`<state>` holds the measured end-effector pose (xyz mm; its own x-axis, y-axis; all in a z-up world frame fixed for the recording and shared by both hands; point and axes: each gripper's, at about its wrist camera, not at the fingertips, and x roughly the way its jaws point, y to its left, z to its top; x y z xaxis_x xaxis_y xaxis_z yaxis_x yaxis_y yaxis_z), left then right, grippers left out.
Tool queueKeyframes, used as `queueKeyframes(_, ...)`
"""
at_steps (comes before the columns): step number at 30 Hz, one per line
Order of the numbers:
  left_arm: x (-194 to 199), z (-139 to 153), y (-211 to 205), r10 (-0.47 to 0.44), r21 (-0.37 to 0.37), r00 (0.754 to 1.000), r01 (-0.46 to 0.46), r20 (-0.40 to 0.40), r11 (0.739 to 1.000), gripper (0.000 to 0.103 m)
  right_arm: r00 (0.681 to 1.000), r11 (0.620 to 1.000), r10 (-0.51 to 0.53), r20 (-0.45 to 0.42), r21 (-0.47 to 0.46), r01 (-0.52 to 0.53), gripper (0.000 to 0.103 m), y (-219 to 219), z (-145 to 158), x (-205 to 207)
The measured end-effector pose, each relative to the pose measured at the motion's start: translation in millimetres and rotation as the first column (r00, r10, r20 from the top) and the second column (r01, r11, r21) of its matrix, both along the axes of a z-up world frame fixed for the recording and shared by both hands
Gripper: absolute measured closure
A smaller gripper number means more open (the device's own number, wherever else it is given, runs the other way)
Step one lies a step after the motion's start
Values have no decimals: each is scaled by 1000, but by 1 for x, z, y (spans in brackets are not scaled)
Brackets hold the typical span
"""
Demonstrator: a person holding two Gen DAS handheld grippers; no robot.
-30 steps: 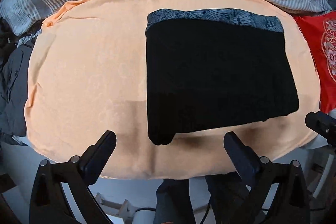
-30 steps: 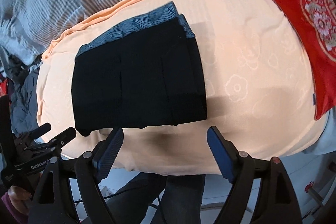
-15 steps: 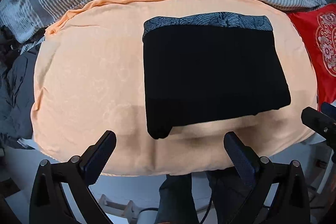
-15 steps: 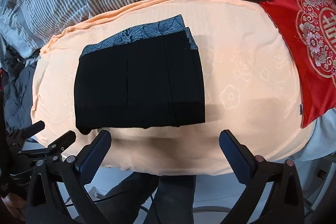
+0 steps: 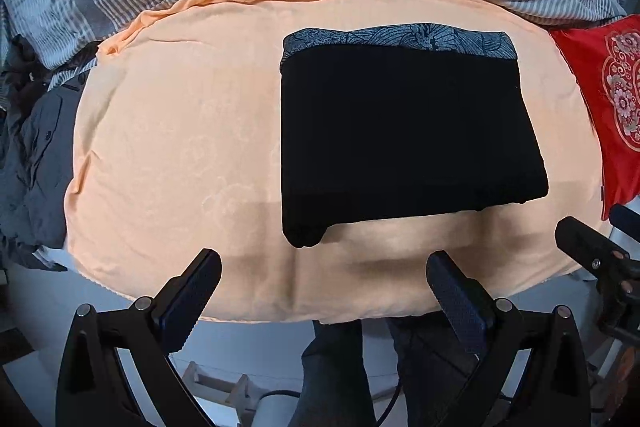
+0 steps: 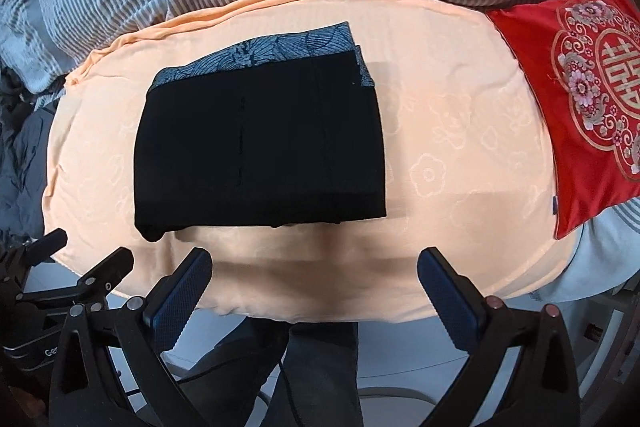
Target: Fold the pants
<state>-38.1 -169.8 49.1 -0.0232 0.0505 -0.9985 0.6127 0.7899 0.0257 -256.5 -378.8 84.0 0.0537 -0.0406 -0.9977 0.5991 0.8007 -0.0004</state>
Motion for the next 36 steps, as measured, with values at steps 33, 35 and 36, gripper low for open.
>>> queueKeyframes(33, -12, 4, -6, -43, 15, 999, 42, 21, 999, 0, 1000, 1000, 18, 14, 10, -19, 0, 7, 4, -1)
queueKeyframes(35, -12, 4, -6, -43, 15, 999, 43, 17, 999, 0, 1000, 1000, 16, 13, 11, -17, 0, 8, 3, -2)
queueKeyframes(36, -12, 3, -6, -43, 16, 999, 43, 17, 999, 0, 1000, 1000, 16, 13, 12, -16, 0, 8, 3, -2)
